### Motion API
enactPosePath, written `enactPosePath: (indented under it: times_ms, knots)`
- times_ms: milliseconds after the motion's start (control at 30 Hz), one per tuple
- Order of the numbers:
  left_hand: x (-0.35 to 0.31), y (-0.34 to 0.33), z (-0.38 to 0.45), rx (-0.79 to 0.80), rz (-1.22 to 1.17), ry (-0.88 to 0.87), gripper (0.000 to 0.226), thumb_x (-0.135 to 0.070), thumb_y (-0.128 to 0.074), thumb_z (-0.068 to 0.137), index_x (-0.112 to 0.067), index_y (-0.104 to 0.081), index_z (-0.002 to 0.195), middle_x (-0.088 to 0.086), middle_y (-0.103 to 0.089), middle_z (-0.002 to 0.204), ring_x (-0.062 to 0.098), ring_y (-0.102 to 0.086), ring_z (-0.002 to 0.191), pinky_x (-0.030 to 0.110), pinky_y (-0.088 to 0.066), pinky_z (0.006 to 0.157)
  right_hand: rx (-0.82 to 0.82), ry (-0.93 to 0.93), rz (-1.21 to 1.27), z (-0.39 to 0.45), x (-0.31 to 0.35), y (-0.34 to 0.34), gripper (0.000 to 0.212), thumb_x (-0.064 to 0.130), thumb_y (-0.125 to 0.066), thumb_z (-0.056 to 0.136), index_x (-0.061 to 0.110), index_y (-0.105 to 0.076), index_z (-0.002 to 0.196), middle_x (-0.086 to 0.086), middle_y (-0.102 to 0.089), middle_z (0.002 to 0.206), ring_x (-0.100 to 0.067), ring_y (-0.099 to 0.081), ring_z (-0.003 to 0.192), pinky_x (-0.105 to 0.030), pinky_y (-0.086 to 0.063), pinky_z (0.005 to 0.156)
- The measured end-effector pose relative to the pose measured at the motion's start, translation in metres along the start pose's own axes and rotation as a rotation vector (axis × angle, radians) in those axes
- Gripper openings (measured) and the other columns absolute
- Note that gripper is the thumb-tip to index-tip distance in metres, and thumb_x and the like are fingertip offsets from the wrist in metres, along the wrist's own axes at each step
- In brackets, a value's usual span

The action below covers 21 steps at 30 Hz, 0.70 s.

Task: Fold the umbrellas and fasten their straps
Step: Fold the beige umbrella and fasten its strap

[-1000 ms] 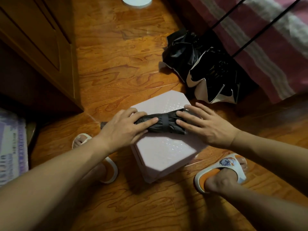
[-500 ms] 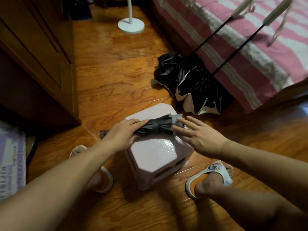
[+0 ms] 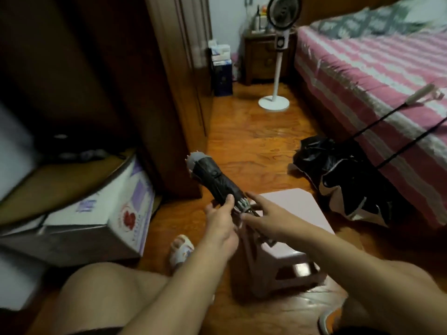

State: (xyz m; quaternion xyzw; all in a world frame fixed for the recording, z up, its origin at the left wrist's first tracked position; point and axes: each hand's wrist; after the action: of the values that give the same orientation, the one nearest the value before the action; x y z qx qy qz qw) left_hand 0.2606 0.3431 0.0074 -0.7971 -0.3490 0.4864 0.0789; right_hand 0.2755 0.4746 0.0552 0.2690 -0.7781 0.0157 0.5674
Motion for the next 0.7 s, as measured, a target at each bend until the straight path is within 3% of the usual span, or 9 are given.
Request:
enactPosePath:
  times_ms: [67, 133, 267, 367, 433, 533, 633, 700]
  knots:
    - [-0.026, 0.005, 0.008, -0.104, -0.098, -0.040, 0.048, -0.019, -0.066, 0.098, -0.017, -0.044, 0.142, 0.018, -0.066, 0.125, 0.036, -0.070, 0.102, 0.041, -0.058, 0.074, -0.042, 0.039, -0.224, 0.014, 0.016, -0.012, 0.023, 0.039, -0.061, 0.100, 0.032, -0.051, 0.119, -0.005, -0.071, 0.102, -0.028, -0.071, 0.074, -0.043, -0.057, 0.061]
    - [-0.057, 0.015, 0.008, -0.113, -0.107, -0.070, 0.053, -0.018, -0.066, 0.098, -0.018, -0.042, 0.146, 0.016, -0.066, 0.126, 0.034, -0.069, 0.105, 0.041, -0.057, 0.080, -0.047, 0.129, -0.414, 0.031, 0.030, -0.028, 0.025, 0.039, -0.058, 0.101, 0.014, -0.060, 0.101, -0.008, -0.071, 0.086, -0.033, -0.069, 0.078, -0.046, -0.055, 0.068]
    - [-0.130, 0.064, -0.011, 0.079, 0.089, -0.153, 0.048, -0.011, -0.059, 0.101, -0.022, -0.041, 0.144, 0.011, -0.063, 0.133, 0.025, -0.059, 0.126, 0.039, -0.042, 0.111, -0.097, 0.306, -0.639, 0.079, 0.068, -0.067, 0.022, 0.044, -0.056, 0.101, 0.022, -0.056, 0.097, 0.005, -0.060, 0.076, -0.015, -0.057, 0.068, -0.030, -0.041, 0.057]
    - [-0.199, 0.124, -0.019, 0.143, 0.357, -0.276, 0.039, -0.015, -0.054, 0.104, -0.019, -0.052, 0.143, 0.001, -0.063, 0.137, 0.016, -0.058, 0.130, 0.036, -0.043, 0.112, -0.113, 0.428, -0.716, 0.125, 0.109, -0.094, 0.022, 0.048, -0.055, 0.100, 0.028, -0.058, 0.108, 0.010, -0.061, 0.083, -0.010, -0.058, 0.071, -0.029, -0.043, 0.057]
    - [-0.241, 0.175, -0.009, 0.059, 0.548, -0.380, 0.029, -0.017, -0.054, 0.104, -0.025, -0.061, 0.132, -0.007, -0.071, 0.125, 0.008, -0.065, 0.119, 0.029, -0.049, 0.103, -0.085, 0.492, -0.780, 0.157, 0.135, -0.118, 0.021, 0.048, -0.054, 0.101, 0.030, -0.053, 0.112, 0.011, -0.060, 0.086, -0.011, -0.058, 0.073, -0.033, -0.045, 0.059]
    - [-0.285, 0.257, 0.030, -0.229, 0.955, -0.439, 0.025, -0.018, -0.057, 0.104, -0.023, -0.065, 0.127, -0.005, -0.071, 0.119, 0.015, -0.065, 0.118, 0.027, -0.049, 0.098, -0.062, 0.519, -0.908, 0.202, 0.156, -0.165, 0.019, 0.048, -0.052, 0.102, 0.032, -0.049, 0.113, 0.012, -0.058, 0.089, -0.011, -0.058, 0.074, -0.029, -0.039, 0.056]
    - [-0.306, 0.336, 0.077, -0.449, 1.411, -0.322, 0.041, -0.017, -0.054, 0.103, -0.016, -0.054, 0.144, 0.003, -0.058, 0.143, 0.022, -0.053, 0.133, 0.031, -0.041, 0.109, -0.034, 0.569, -0.991, 0.254, 0.165, -0.222, 0.024, 0.047, -0.052, 0.102, 0.027, -0.053, 0.116, 0.004, -0.063, 0.104, -0.020, -0.063, 0.088, -0.032, -0.042, 0.065]
    - [-0.318, 0.373, 0.102, -0.467, 1.621, -0.259, 0.056, -0.020, -0.050, 0.102, -0.022, -0.037, 0.156, 0.004, -0.038, 0.160, 0.023, -0.039, 0.144, 0.035, -0.035, 0.117, -0.010, 0.596, -0.990, 0.293, 0.174, -0.262, 0.025, 0.046, -0.053, 0.102, 0.025, -0.055, 0.115, 0.001, -0.063, 0.106, -0.022, -0.063, 0.089, -0.036, -0.050, 0.071]
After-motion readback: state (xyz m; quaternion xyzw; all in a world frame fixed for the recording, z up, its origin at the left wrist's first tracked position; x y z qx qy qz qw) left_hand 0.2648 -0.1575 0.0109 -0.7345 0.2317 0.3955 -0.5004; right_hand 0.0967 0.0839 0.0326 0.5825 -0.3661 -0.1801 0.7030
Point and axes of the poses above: each hand's wrist, its own z-axis towards the middle knuckle, its own y-axis out of the back of the hand, x = y × z
